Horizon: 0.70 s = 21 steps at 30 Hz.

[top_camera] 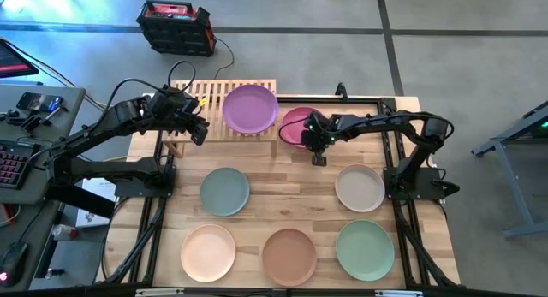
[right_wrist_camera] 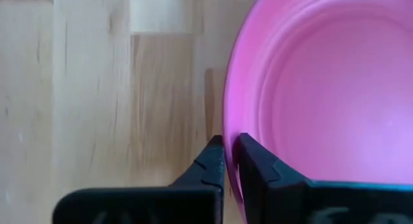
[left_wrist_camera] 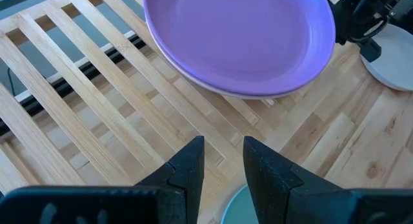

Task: Place and stack plates onto a shelf
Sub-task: Stack the pink plate on top of the violet plate on the shelf

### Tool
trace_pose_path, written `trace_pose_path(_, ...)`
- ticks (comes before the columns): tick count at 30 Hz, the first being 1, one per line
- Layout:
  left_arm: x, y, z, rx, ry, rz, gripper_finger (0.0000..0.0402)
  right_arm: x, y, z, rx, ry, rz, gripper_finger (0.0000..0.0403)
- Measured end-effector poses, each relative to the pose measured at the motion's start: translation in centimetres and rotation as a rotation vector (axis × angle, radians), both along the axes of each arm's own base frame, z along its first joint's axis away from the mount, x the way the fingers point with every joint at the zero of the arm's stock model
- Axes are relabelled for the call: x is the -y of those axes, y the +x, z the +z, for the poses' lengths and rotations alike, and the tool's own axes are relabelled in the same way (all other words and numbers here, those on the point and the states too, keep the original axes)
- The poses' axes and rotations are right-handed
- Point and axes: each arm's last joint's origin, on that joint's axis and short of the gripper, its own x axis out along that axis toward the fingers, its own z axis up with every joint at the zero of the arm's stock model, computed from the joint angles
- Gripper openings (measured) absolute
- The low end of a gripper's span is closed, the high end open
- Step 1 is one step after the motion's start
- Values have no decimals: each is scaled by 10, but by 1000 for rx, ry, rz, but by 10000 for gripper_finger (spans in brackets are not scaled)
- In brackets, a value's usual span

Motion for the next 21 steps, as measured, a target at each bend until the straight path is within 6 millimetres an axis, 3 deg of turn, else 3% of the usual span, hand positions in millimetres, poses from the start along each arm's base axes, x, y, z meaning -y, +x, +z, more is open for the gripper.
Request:
trace_pose_path(9,0,0,0,-1,0,-1,97,-7,15,27,-49,15,-84,1)
trace_pose_path(21,0,0,0,-14,19,-27,97,-28,30,59,-97,15,-337,1)
